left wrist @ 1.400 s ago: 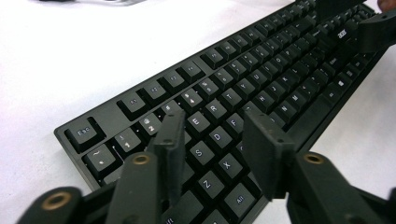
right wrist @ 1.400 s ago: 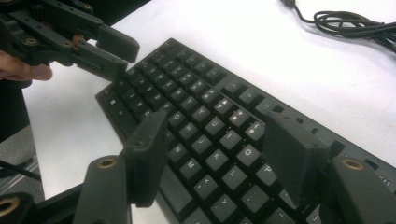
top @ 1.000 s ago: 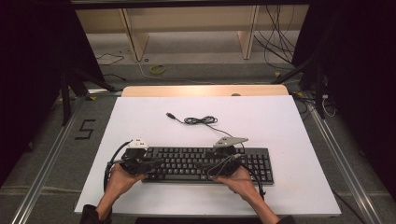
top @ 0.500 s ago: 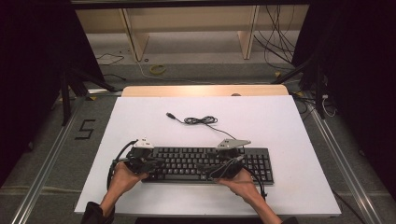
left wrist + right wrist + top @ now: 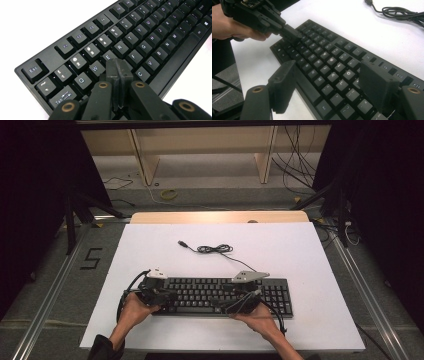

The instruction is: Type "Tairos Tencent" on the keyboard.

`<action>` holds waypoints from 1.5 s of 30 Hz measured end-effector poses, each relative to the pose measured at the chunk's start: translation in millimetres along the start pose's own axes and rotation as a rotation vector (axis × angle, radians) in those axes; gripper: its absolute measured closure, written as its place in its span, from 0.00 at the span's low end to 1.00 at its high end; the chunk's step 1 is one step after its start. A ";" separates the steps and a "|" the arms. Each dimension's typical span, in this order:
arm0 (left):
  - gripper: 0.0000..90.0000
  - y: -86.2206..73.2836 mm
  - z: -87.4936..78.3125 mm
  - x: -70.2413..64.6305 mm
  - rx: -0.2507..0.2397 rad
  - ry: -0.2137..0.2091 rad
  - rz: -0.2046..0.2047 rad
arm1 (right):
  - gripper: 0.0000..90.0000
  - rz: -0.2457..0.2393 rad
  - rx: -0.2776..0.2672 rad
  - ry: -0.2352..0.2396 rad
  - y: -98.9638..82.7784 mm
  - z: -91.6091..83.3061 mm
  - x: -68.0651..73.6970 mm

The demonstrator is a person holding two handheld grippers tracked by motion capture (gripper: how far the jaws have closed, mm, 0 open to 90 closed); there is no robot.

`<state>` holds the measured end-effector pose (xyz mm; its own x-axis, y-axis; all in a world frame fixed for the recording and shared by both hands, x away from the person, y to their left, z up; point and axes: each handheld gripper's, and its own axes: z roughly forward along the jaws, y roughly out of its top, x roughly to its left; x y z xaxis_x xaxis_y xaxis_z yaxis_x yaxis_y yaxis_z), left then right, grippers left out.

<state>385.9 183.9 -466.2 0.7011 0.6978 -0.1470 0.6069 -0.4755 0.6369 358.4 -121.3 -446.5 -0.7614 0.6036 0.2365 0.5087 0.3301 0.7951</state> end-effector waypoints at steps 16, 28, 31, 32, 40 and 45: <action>0.99 -1.9 4.9 -2.1 0.016 0.023 0.001 | 0.35 -0.001 0.006 -0.006 -3.2 -3.3 -1.2; 0.89 1.4 -7.9 -1.4 -0.058 -0.044 -0.040 | 0.35 0.006 0.000 -0.014 -3.1 -4.6 -3.6; 0.79 1.6 -8.7 -1.0 -0.065 -0.065 -0.045 | 0.35 0.007 0.001 -0.017 -3.3 -4.5 -4.1; 0.77 1.4 -9.3 -1.2 -0.071 -0.072 -0.048 | 0.35 0.007 0.001 -0.018 -3.4 -4.4 -4.2; 0.55 1.8 -16.4 -0.1 -0.118 -0.076 -0.090 | 0.35 0.006 -0.002 -0.020 -3.5 -4.7 -4.5; 0.45 2.0 -21.6 0.1 -0.158 -0.081 -0.106 | 0.35 0.007 -0.002 -0.020 -3.4 -4.5 -4.7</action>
<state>379.0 194.5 -448.7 0.6678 0.6912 -0.2760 0.6172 -0.3070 0.7245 358.4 -128.5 -447.8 -0.7494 0.6207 0.2306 0.5133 0.3246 0.7944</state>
